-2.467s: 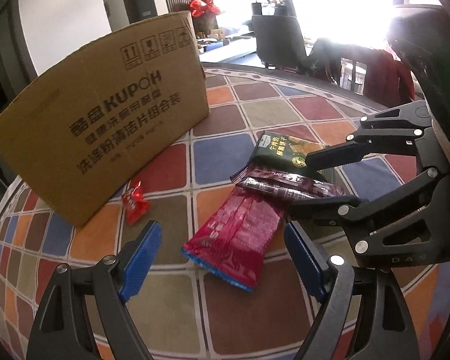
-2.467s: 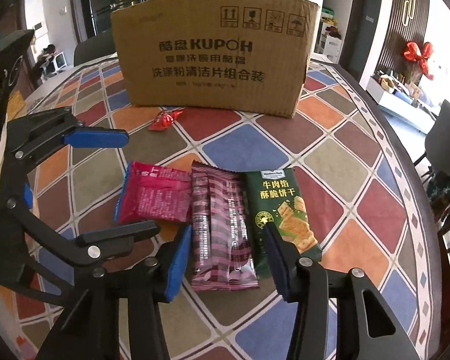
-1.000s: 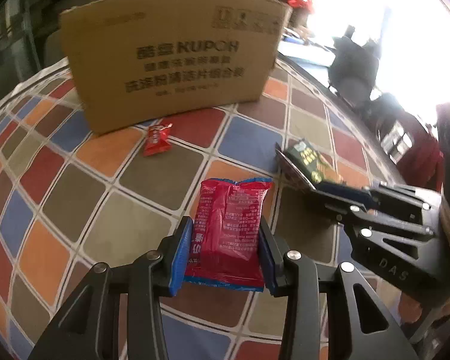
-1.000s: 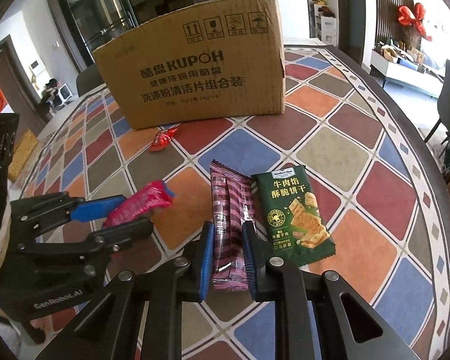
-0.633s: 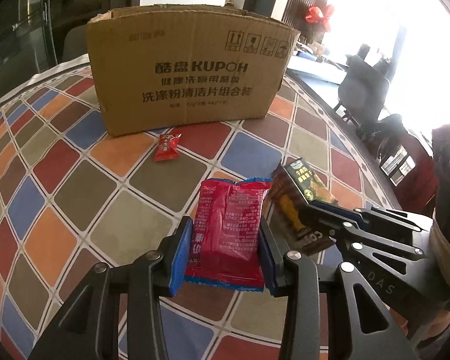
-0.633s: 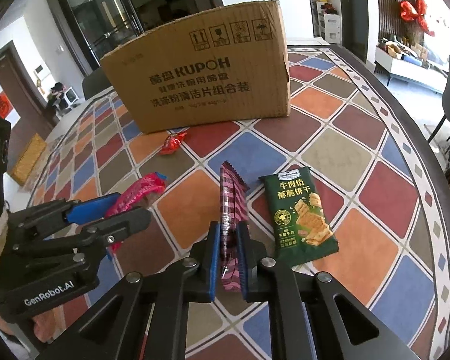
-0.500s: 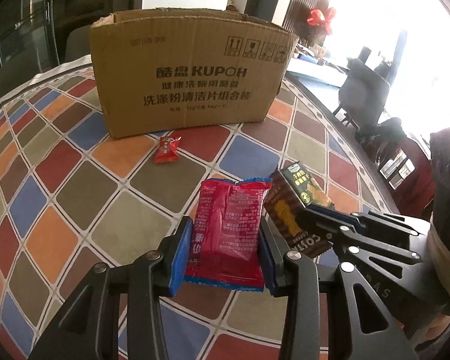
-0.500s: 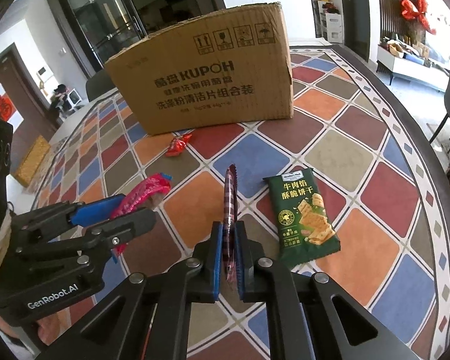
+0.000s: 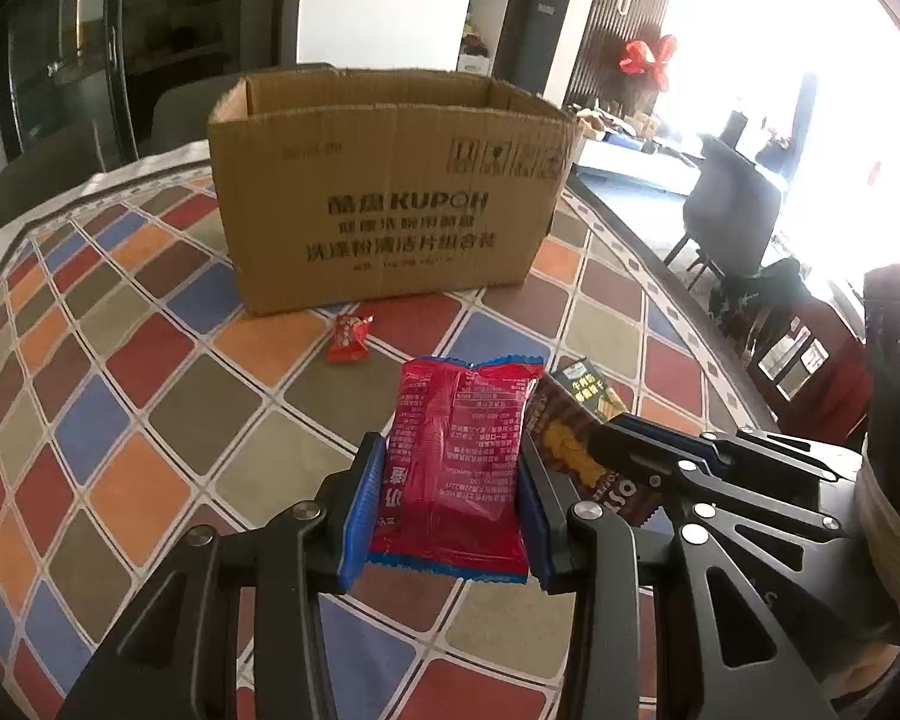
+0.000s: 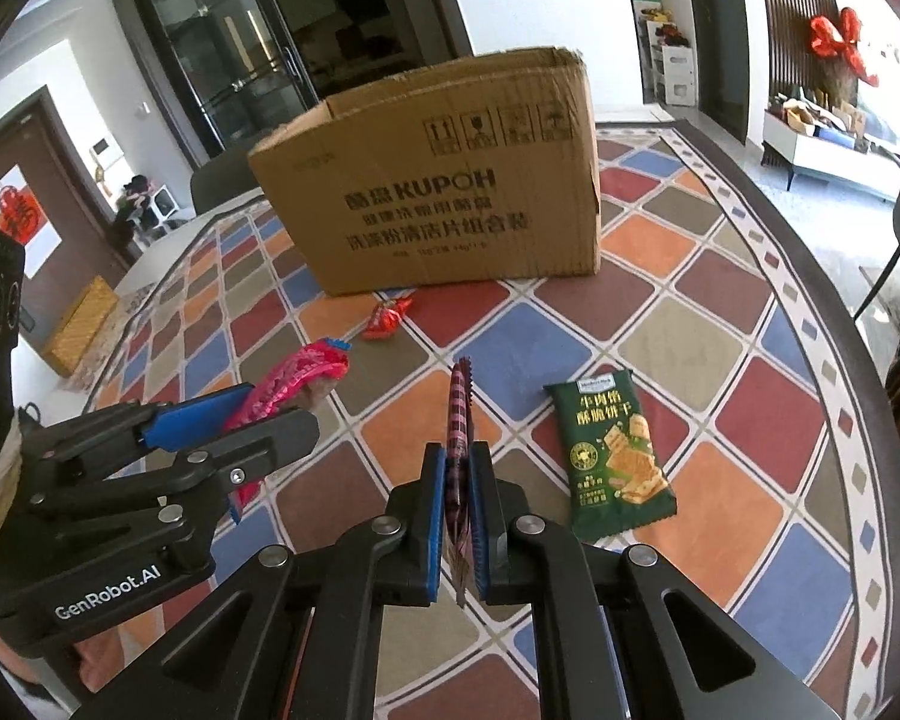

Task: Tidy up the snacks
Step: 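Carry red packet and wafer bar into the box and open both tools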

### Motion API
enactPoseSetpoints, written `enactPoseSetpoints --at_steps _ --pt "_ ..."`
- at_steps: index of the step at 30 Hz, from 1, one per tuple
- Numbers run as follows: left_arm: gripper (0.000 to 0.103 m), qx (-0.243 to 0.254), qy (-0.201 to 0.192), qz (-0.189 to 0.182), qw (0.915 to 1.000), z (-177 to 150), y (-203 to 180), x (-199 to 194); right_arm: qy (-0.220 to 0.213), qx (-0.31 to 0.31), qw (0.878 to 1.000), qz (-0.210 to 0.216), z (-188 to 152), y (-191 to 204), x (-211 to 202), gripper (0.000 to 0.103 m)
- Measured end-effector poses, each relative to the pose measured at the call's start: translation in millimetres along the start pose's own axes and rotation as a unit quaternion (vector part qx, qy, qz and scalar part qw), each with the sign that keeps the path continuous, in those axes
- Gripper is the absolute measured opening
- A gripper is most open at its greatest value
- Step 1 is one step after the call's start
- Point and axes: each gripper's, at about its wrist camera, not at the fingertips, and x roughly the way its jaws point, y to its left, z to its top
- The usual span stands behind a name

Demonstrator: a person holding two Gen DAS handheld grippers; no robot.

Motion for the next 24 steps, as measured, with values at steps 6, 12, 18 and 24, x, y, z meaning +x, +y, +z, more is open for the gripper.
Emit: enactPoseSetpoints --at_steps 6,12,18,24 --pt "0.041 0.0 -0.017 0.006 0.9998 8 -1 -12 -0.015 -0.008 1.0 0.001 8 4 -11 0.009" --pt "0.041 0.0 -0.035 0.011 0.9993 23 0 -23 -0.04 -0.016 0.999 0.003 23 10 -23 0.009" --pt "0.041 0.007 -0.064 0.022 0.9977 43 3 -36 -0.069 -0.026 0.997 0.0 42 15 -35 0.009" --pt "0.041 0.012 -0.086 0.033 0.9956 66 6 -45 -0.097 -0.035 0.995 -0.004 64 18 -45 0.009"
